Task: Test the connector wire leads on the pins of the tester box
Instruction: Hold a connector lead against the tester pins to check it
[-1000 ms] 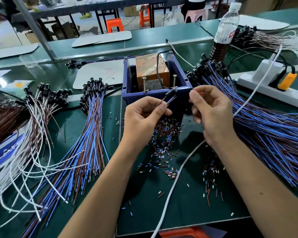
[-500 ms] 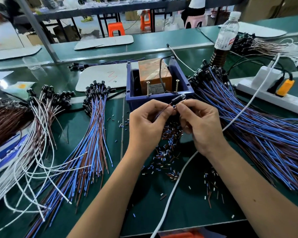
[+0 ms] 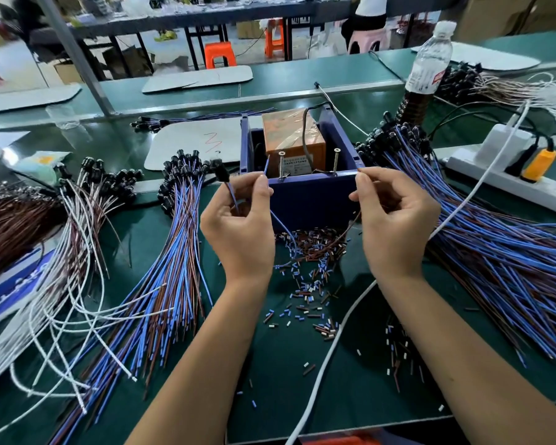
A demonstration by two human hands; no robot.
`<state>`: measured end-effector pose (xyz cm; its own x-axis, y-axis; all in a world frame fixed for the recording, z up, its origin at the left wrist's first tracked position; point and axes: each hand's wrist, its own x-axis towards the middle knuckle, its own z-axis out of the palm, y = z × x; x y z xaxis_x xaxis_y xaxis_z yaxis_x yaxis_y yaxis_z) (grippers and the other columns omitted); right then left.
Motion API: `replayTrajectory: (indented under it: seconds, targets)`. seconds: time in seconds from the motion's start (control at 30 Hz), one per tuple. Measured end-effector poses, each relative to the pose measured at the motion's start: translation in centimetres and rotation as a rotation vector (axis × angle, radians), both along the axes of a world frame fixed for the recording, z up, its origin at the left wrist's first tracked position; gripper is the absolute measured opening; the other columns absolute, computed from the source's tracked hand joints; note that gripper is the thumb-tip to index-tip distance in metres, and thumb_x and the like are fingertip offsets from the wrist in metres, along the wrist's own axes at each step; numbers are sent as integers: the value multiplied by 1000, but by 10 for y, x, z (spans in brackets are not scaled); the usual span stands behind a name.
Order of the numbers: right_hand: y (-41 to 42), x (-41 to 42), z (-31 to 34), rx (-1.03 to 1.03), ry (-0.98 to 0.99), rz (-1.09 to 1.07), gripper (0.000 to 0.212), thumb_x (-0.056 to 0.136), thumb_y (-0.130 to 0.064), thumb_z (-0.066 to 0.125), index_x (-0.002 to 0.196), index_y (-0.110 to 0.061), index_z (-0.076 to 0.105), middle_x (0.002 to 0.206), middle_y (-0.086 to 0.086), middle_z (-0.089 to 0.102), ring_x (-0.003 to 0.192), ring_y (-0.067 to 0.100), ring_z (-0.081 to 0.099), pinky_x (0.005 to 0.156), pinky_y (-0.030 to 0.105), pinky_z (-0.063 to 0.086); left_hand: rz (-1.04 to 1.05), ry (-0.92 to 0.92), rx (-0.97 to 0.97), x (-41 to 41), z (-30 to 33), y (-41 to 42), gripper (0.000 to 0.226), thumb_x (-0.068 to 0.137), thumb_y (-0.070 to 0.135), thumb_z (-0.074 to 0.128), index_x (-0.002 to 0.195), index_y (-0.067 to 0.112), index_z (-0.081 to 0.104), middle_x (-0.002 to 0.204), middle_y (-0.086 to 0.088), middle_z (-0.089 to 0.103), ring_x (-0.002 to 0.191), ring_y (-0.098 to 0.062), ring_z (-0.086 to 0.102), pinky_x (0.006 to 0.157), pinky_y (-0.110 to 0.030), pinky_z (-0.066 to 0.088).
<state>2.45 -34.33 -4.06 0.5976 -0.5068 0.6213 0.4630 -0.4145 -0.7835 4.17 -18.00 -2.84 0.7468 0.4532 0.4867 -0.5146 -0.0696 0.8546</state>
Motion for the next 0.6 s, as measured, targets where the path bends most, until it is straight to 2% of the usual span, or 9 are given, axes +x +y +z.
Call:
replayTrajectory:
  seconds: [0.1, 0.27, 0.4, 0.6]
  targets:
    - [8, 5, 4, -93, -1, -84, 12, 99, -18, 68, 101, -13, 80, 82, -5, 75, 74, 8, 73, 69, 21, 57, 6, 16, 58, -2, 0, -2, 10, 94, 9, 73, 86, 16, 75, 74, 0, 72, 68, -10, 65, 66, -19, 50]
    - [13, 9, 7, -180, -12, -71, 15, 99, -16, 69, 103, -10, 82, 87, -4, 78, 78, 5, 73, 73, 20, 56, 36, 30, 163, -3, -1, -3, 14, 94, 9, 70, 84, 18, 74, 71, 4, 71, 64, -14, 63, 61, -21, 48]
    - [11, 9, 7, -144, 1, -5, 16, 99, -15, 69, 107, -8, 81, 90, 0, 79, 82, 8, 75, 75, 25, 60, 25, 45, 133, -4, -2, -4, 15, 96, 7, 67, 87, 18, 73, 70, 6, 68, 63, -5, 58, 61, -17, 44]
    - [10, 8, 8, -127, 20, 29, 17, 100, -17, 68, 108, -10, 81, 86, -4, 77, 78, 6, 74, 72, 27, 60, 24, 73, 167, -6, -1, -6, 15, 97, 6, 65, 90, 16, 74, 70, 7, 65, 58, -3, 52, 57, -15, 39]
